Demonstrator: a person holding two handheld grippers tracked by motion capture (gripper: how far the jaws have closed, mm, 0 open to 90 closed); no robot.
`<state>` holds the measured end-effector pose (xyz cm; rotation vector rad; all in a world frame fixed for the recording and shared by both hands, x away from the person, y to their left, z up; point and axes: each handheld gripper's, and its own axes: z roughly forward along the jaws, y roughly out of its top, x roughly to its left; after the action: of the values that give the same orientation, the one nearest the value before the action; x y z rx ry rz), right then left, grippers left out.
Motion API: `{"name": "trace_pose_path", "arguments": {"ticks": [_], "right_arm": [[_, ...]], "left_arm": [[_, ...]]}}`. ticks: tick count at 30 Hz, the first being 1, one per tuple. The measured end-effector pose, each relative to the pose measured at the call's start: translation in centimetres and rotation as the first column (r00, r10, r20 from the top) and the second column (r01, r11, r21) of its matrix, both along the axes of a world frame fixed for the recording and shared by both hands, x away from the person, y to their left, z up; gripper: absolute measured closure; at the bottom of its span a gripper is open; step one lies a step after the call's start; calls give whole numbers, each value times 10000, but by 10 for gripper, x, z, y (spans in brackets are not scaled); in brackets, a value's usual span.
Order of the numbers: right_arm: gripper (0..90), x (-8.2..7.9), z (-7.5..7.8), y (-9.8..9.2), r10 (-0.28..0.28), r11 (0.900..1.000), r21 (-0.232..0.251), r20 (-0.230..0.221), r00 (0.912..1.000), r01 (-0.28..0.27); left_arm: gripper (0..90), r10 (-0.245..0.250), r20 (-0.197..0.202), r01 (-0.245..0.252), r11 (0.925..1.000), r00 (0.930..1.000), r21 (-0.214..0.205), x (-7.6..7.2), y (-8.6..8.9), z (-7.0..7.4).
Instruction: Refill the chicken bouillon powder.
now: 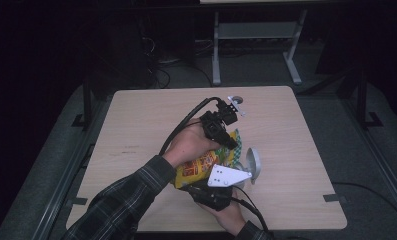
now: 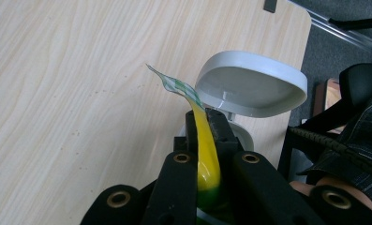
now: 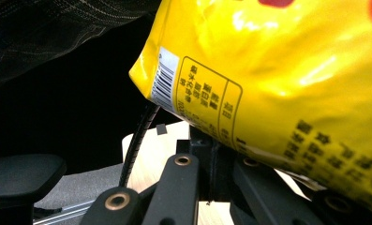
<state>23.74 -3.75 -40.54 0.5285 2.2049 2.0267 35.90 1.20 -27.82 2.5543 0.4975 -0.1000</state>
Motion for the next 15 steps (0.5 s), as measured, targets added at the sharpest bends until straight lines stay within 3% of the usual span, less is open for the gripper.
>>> {"name": "trace_pose_path", "arguments": {"ticks": [15], "right_arm": [[900,0,1,-1,-18,10000,67,-1,10000,18]], "left_arm": [[897,-36,12,36,10000,10000,51,0,-2,1]]}}
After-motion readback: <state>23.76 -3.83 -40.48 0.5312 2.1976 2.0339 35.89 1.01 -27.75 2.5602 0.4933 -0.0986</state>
